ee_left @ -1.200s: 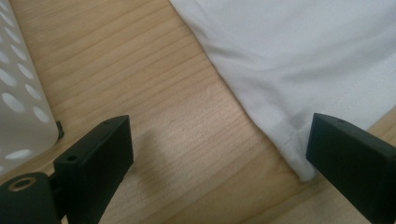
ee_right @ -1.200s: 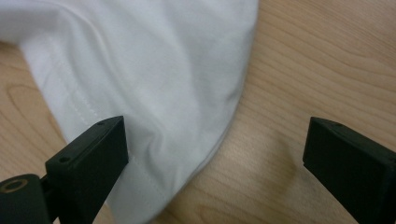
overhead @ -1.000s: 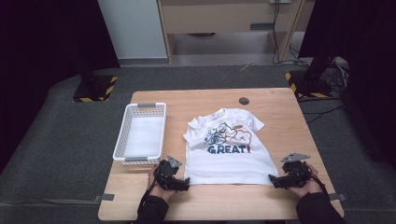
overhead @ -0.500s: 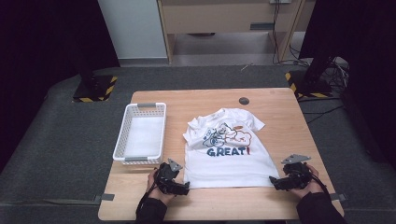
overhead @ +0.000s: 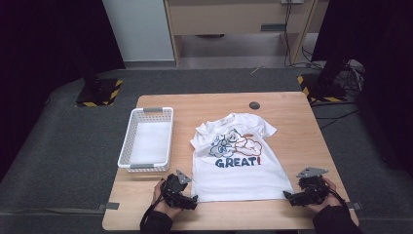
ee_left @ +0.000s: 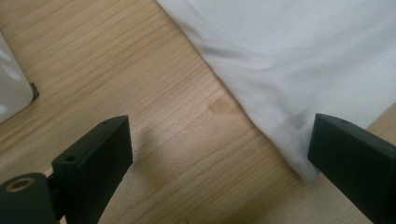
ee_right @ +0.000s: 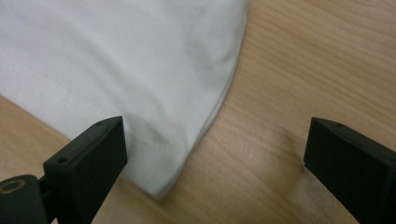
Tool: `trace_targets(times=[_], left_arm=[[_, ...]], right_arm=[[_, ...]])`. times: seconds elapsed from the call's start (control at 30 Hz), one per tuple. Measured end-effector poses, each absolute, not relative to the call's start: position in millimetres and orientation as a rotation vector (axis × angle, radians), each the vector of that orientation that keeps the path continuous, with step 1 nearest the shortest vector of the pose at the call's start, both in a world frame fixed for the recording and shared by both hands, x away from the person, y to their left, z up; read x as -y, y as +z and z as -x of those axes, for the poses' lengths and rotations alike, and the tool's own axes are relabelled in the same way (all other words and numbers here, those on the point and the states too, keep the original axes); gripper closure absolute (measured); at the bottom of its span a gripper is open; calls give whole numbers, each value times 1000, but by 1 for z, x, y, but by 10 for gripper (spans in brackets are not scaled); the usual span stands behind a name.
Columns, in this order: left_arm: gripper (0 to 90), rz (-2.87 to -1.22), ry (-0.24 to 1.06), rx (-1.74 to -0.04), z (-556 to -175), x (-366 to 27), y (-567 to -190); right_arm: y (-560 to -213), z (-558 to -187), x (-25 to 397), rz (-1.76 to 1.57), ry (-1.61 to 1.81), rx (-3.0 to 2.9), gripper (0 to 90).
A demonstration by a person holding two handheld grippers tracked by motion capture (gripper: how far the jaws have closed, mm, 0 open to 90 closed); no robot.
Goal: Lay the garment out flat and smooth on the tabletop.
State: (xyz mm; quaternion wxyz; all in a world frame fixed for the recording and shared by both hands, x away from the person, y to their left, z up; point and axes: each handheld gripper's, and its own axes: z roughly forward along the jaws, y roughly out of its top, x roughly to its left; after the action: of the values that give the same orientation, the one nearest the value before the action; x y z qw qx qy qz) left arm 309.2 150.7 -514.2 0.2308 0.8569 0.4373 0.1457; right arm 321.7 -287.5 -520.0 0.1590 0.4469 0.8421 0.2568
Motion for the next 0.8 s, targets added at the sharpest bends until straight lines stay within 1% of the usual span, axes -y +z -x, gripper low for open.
trace_targets(times=[0.13,0.37,0.5,0.67,0.73,0.8], left_arm=[[59,-2369,403,-1193,-307,-149,-514],[59,-2372,393,-1192,-307,-149,-513],[74,-2369,389,-1163,-306,-148,-511],[75,-2230,454,-1184,-313,-148,-503],[75,-2217,456,-1195,-315,-148,-503],[79,-2167,447,-1225,-325,-147,-506]], right_arm=[[-520,-316,290,-1274,733,-2410,61],[-520,-316,289,-1263,723,-2408,57],[-513,-317,288,-1271,764,-2388,61],[-504,-320,288,-1273,839,-2286,56],[-503,-322,287,-1277,841,-2268,55],[-502,-327,286,-1284,841,-2240,54]])
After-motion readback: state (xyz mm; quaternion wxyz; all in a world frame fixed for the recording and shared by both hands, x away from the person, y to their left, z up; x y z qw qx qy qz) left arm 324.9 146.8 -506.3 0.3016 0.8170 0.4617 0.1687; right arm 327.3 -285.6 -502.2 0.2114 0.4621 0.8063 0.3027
